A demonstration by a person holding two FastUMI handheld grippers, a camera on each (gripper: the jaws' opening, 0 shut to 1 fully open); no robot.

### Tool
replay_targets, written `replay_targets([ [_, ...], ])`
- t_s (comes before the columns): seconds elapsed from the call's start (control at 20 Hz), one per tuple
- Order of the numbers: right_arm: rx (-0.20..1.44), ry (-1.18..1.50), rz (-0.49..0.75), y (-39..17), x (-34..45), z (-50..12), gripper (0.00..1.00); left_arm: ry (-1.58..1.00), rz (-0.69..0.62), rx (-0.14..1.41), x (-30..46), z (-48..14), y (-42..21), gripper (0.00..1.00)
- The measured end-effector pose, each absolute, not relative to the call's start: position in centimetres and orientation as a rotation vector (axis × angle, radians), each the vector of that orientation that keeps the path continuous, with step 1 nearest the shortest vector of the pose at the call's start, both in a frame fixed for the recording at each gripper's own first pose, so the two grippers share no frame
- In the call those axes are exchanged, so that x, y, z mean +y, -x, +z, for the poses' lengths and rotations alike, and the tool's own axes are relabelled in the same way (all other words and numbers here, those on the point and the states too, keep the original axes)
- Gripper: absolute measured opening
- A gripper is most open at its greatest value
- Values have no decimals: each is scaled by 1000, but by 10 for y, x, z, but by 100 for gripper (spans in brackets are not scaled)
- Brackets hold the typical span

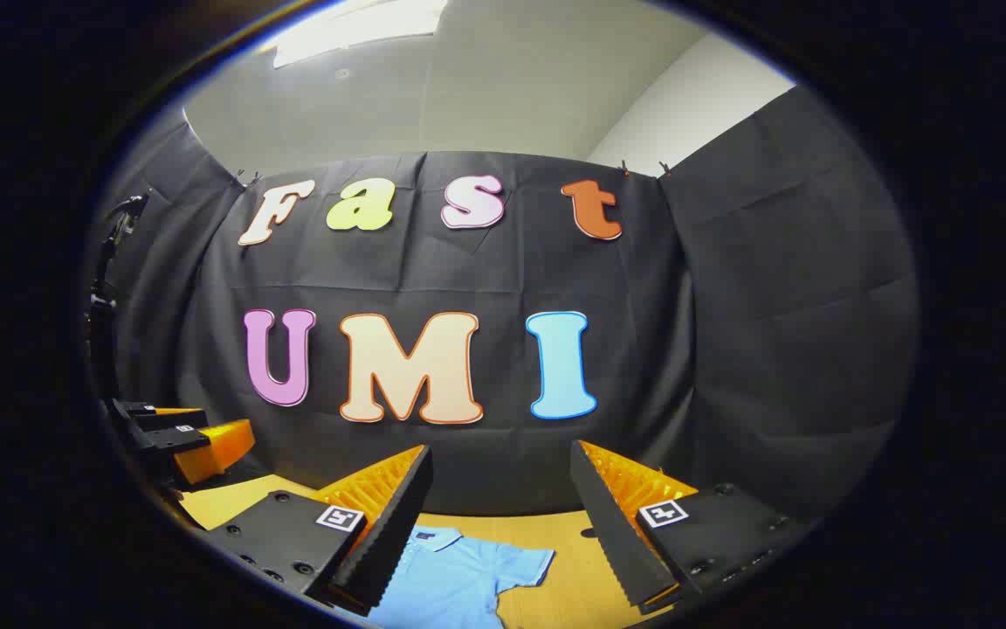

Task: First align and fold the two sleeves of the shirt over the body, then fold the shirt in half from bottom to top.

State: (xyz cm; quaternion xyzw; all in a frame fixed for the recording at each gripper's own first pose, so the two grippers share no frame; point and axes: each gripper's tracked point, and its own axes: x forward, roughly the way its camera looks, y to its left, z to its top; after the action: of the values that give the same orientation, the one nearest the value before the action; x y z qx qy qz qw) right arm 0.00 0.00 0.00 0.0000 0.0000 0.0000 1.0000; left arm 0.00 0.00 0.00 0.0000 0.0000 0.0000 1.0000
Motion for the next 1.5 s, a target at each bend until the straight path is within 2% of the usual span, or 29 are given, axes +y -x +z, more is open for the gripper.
replay_targets([
  [0.45, 30, -3, 42, -10, 29, -15, 98, -31, 10, 5, 18, -1, -8, 94],
  [0.9, 36, -6, 13, -22, 32, -21, 98, -36, -12, 5, 27, -4, -17, 95],
  [1.2, 86, 12, -30, -60, 18, -48, 99, -27, -26, 14, 39, -8, -22, 94],
  [1.5, 186, 88, -75, -103, 3, -105, 98, -31, -2, 11, 58, -6, -27, 95],
])
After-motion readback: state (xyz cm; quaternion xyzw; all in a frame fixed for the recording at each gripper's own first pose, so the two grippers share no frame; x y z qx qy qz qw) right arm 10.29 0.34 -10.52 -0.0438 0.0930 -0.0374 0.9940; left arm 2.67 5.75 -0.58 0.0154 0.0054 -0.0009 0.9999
